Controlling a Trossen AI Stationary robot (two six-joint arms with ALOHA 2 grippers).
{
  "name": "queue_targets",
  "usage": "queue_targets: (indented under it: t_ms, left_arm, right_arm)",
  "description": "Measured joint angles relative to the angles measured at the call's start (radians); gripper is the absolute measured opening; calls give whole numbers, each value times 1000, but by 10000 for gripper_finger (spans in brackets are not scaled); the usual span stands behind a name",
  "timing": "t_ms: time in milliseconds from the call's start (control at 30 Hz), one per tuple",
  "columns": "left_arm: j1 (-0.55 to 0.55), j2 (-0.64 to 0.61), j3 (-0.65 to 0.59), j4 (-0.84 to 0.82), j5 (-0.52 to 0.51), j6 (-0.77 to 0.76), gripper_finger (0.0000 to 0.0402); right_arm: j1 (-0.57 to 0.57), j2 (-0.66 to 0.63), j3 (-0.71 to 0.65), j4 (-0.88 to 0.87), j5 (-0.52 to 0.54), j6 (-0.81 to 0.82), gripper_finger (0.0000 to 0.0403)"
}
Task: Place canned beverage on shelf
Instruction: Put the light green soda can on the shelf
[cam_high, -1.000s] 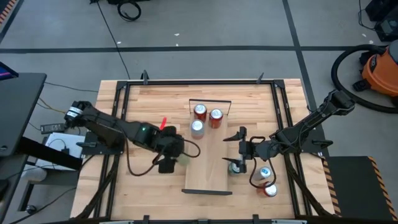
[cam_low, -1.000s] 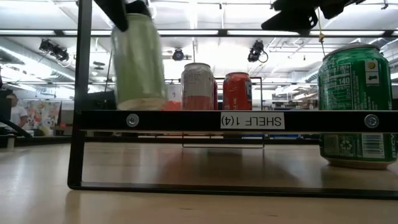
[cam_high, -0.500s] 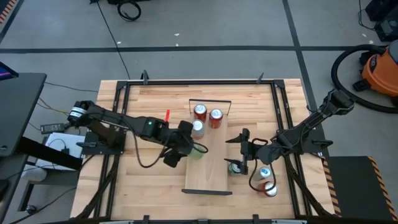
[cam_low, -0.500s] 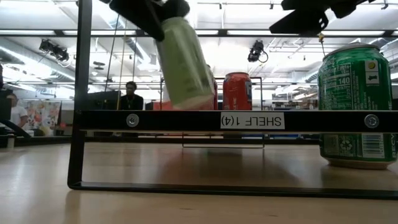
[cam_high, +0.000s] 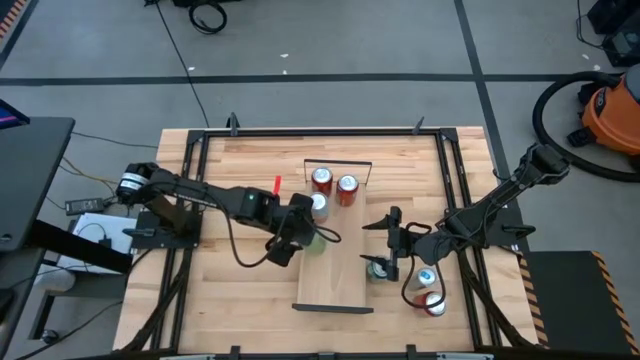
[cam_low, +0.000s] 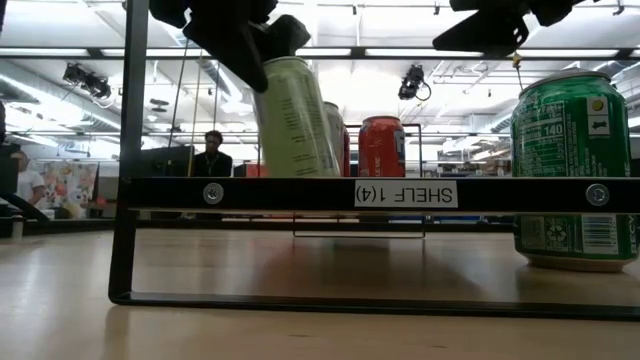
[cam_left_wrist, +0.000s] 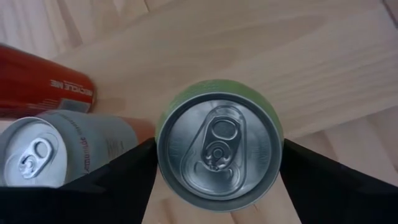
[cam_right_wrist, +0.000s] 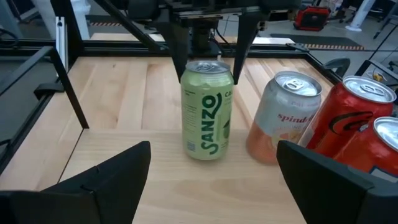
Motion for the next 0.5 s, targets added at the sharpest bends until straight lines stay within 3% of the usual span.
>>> queue_targets:
  t_ms: [300, 500]
  left_arm:
    - [-13, 2, 0, 5, -100, 13, 379]
    - [-33, 2, 0, 6, -134, 19, 386]
  right_arm:
    - [0, 0, 0, 0, 0, -18, 360]
    - [-1, 0, 0, 0, 0, -34, 360]
